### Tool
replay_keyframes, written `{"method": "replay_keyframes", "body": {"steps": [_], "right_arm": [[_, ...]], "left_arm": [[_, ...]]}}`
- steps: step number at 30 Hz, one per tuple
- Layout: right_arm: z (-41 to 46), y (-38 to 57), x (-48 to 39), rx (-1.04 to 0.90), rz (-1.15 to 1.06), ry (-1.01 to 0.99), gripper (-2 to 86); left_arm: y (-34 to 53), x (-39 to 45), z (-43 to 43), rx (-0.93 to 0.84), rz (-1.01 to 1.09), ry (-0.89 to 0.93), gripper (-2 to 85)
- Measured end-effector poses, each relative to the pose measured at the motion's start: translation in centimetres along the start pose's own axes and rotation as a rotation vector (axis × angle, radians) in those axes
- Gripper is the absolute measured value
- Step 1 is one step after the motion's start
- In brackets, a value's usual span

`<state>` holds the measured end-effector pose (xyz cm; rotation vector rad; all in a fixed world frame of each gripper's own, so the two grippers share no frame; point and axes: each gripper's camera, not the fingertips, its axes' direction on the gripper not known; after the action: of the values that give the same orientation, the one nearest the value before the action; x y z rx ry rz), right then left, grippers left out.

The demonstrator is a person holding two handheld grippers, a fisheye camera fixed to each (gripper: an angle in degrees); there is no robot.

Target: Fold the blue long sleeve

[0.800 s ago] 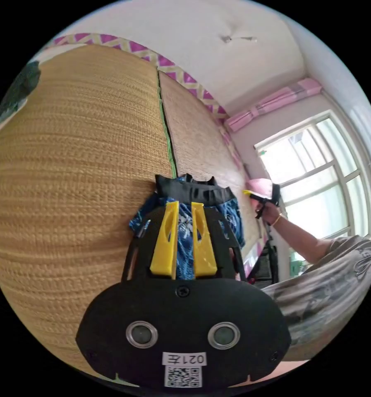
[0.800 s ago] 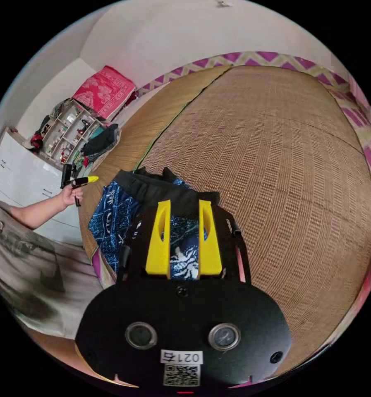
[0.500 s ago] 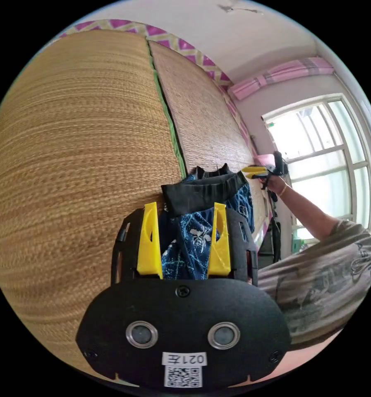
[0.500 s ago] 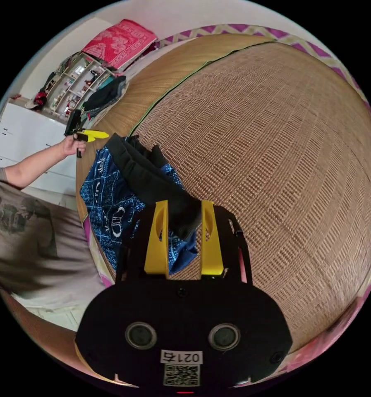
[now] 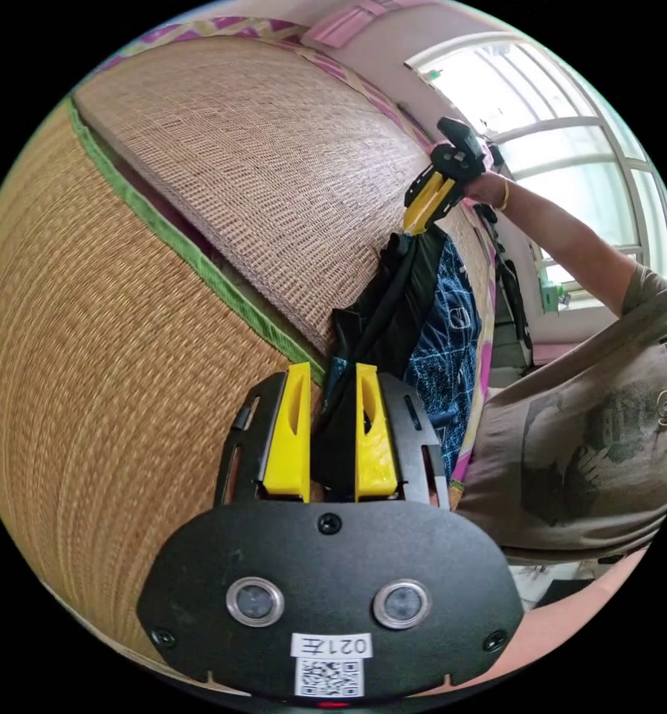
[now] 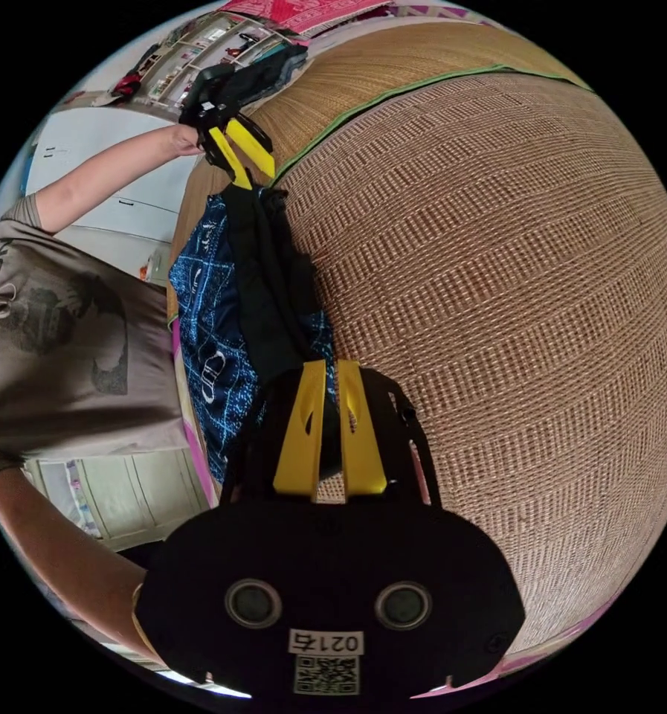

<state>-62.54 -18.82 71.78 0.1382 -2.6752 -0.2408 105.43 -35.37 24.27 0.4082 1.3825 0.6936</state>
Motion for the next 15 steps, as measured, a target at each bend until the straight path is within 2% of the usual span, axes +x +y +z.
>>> {"method": "replay_keyframes", "body": {"steps": [3,8,15], "right_arm": [[-0.5,-0.1,0.7,0.009,-0.002,-0.032,3.4],[-1.0,-0.4,1.4,0.005,-0.011,-0.081,4.4],[-1.5,-1.2,1.8,-0.025,-0.040,-0.128,5.1]], "left_arm": [[-1.3,-0.6,0.3,-0.036,0.011,0.004,7.4],[-2.6,-1.0,0.8,-0.106,0.039,0.118,5.3],[-4.6,0.9,2.0,-0.201,0.096,0.105,4.6]]}}
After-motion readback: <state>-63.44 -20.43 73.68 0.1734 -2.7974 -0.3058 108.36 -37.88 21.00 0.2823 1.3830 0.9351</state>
